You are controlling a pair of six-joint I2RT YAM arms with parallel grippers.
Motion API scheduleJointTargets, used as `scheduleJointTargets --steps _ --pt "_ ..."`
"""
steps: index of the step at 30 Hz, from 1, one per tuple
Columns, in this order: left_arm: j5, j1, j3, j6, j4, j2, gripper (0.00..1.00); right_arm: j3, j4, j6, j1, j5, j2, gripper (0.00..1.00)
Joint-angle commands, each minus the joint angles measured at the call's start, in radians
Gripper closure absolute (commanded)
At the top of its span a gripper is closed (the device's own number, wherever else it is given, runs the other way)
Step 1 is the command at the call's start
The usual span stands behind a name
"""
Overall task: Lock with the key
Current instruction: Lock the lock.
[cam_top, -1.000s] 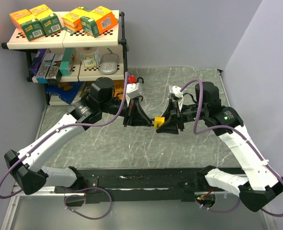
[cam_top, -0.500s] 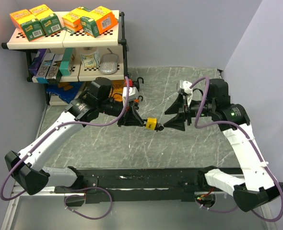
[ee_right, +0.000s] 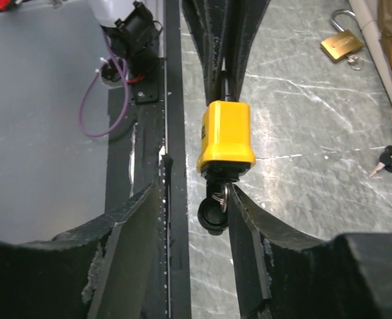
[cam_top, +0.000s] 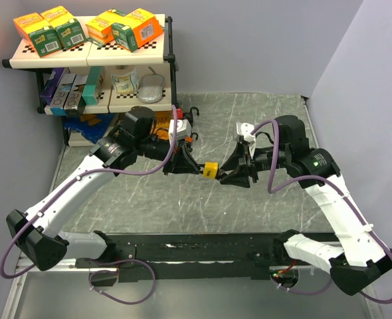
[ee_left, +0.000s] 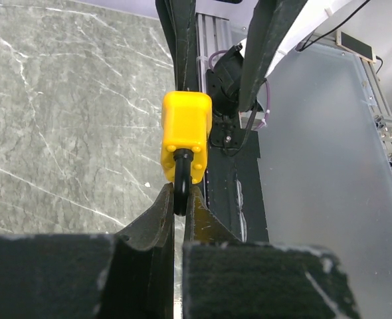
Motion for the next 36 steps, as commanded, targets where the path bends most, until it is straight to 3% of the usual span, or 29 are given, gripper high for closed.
scheduleJointTargets --steps 1,4,9,21,24,27,28,36 --pt "0.063 -0.002 -0.006 -0.008 0.082 -0.055 0.99 0.005 0.051 0.002 0.013 0.04 0.002 0.5" --pt "0.072 -0.002 -0.015 0.004 0.07 -0.064 0.99 0.007 0.057 0.016 0.013 0.05 0.003 0.53" --pt "0.066 -0.002 -0.023 0.018 0.064 -0.078 0.99 -0.007 0.048 0.001 0.013 0.056 -0.001 0.68" --pt "0.069 -0.002 -0.025 0.027 0.058 -0.082 0.99 0.005 0.068 0.022 0.037 0.04 0.026 0.71" --pt "0.072 -0.002 -0.02 0.035 0.047 -0.082 0.99 -0.004 0.067 0.018 0.046 0.047 0.025 0.77" --pt "0.071 -0.002 -0.025 0.035 0.048 -0.089 0.99 -0.004 0.059 0.007 0.048 0.053 0.028 0.89" --pt "0.066 0.0 -0.026 0.035 0.044 -0.089 0.99 -0.002 0.051 0.006 0.049 0.056 0.028 0.99" --pt "0.103 0.087 -0.029 0.048 0.018 -0.09 0.99 -0.005 -0.012 -0.042 0.028 0.091 0.01 1.0"
